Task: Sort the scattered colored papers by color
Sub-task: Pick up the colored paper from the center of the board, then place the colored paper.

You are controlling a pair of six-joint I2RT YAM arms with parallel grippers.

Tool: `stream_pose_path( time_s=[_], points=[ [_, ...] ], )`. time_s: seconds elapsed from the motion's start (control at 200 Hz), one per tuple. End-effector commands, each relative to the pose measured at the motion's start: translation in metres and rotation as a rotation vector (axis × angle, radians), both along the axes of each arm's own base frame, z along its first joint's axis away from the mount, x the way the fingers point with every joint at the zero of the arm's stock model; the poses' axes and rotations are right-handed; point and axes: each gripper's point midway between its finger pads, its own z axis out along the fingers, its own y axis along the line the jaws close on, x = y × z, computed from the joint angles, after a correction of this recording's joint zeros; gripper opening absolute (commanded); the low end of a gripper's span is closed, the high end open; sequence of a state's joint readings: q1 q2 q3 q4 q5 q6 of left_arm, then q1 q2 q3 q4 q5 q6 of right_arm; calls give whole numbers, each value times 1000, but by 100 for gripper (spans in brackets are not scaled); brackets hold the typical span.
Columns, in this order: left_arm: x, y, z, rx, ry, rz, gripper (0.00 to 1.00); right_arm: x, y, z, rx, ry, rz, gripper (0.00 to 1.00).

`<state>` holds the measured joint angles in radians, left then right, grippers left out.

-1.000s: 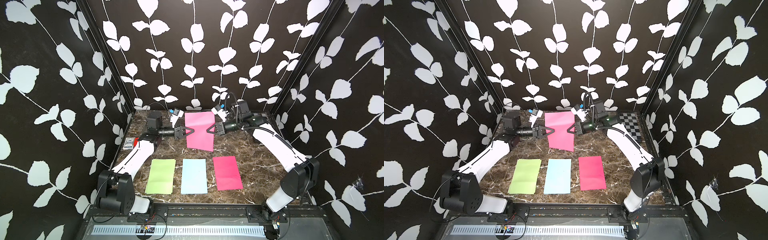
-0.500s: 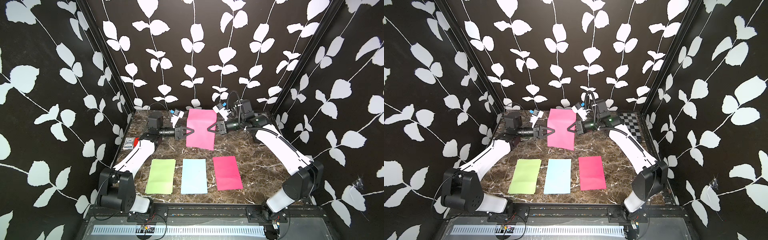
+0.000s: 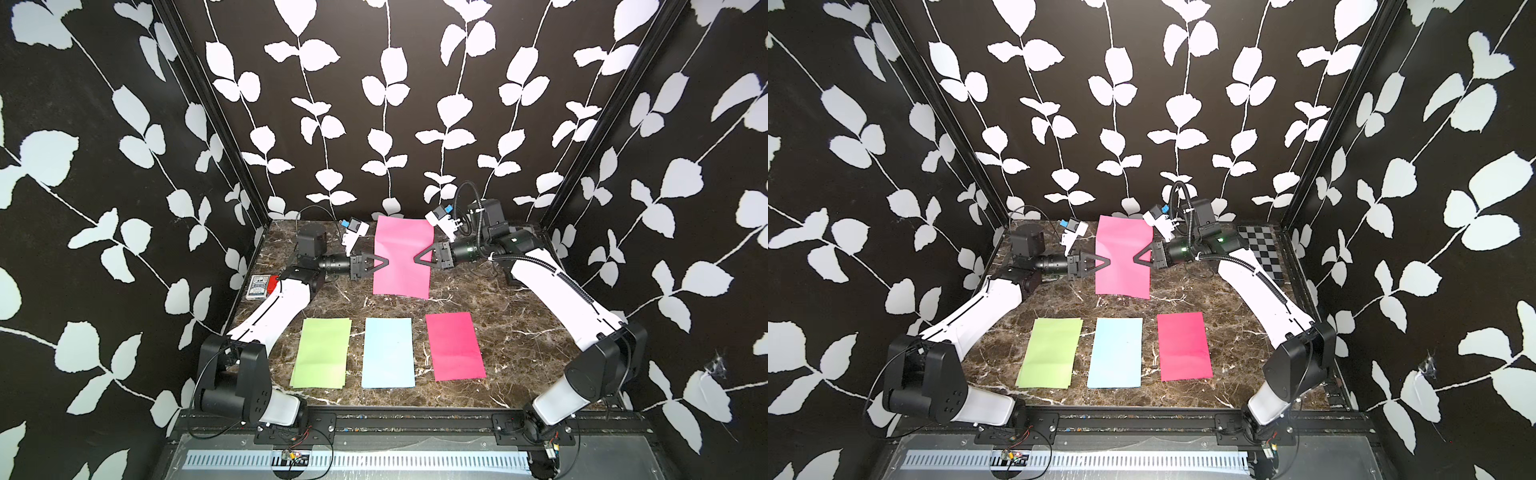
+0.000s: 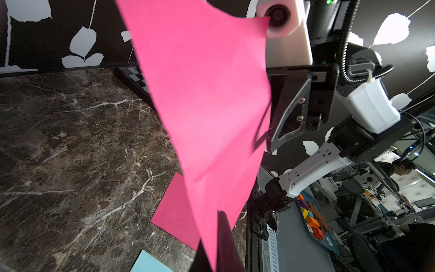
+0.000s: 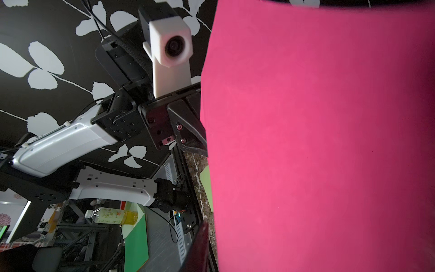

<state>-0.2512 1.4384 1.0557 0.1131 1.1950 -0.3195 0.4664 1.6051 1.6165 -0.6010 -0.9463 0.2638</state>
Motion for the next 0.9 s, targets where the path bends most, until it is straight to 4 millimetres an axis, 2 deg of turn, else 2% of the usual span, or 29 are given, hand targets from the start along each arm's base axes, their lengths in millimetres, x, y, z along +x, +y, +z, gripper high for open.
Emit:
stream_pose_path(
  time_s=[0.0,0.065,0.115,0.245,0.31,0.415,0.505,0.54,0.74,0.895],
  points=[
    [1,-3,6,-5,-22,6,0,-1,0,7,23,-40,12,30],
    [3,-5,8,-8,-20,19,0,0,-1,5,16,-41,3,37],
    [4,-8,8,-9,-17,31,0,1,-4,2,-3,-41,-19,46],
    [2,-29,5,6,-5,41,0,6,-19,-21,-82,-23,-105,53],
    [0,-44,0,17,15,37,0,14,-36,-41,-158,1,-206,55],
    [1,-64,-10,32,51,53,0,23,-75,-68,-290,14,-374,57],
    [0,-79,-19,44,80,45,0,19,-102,-67,-336,-41,-478,58],
    [1,-83,-22,53,90,49,0,14,-115,-74,-372,-49,-521,59],
    [15,-107,-46,78,181,119,0,-6,-191,-57,-506,-193,-820,72],
    [24,-133,-69,67,310,192,0,-23,-218,-57,-496,-220,-934,79]
  ],
)
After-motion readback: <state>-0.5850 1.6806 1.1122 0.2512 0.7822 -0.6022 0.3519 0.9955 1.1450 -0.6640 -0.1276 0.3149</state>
